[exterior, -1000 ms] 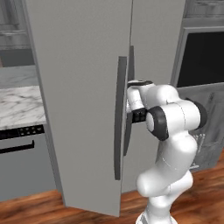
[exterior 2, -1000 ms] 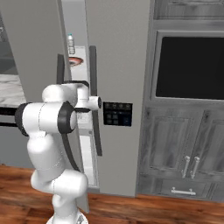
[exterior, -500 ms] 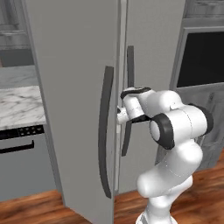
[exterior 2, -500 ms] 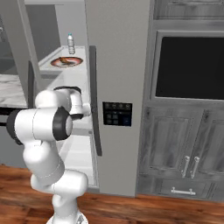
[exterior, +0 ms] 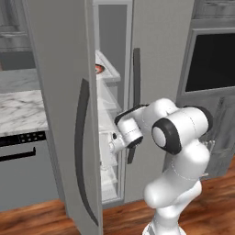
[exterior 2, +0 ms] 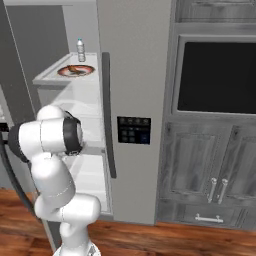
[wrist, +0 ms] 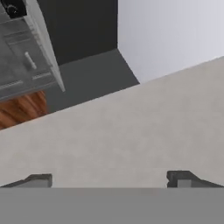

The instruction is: Retrieve the chicken drumstick from the fridge and place it on the saucepan with marinade on the stove.

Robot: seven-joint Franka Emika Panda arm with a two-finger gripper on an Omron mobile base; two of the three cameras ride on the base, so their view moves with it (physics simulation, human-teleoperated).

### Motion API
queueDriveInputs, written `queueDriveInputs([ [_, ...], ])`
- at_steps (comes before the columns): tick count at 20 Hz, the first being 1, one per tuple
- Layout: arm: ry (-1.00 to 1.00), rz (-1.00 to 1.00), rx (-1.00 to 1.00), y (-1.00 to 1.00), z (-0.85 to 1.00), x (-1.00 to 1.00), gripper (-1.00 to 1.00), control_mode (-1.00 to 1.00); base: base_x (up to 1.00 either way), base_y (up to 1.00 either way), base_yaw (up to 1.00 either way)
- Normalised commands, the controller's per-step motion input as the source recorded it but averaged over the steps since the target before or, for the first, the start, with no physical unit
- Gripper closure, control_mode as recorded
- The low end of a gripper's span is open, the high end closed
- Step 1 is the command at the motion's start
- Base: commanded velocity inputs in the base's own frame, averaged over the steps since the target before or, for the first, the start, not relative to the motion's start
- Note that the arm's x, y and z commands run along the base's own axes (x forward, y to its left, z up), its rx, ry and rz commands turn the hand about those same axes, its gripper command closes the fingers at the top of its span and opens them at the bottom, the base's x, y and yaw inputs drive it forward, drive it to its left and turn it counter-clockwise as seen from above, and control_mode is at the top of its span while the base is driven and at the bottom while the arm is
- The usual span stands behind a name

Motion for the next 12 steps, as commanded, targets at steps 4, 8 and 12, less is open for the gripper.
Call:
queueDriveInputs([
  [4,0.21,0.29,0.27,0.79,-0.26,-0.99,-1.0,-1.0,0.0,0.0,0.0],
  [8,0.16,0.27,0.24,0.72,-0.02,-0.81,-1.0,-1.0,0.0,0.0,0.0],
  [12,0.02,0.14,0.11,0.02,0.29,-0.84,-1.0,-1.0,0.0,0.0,0.0],
])
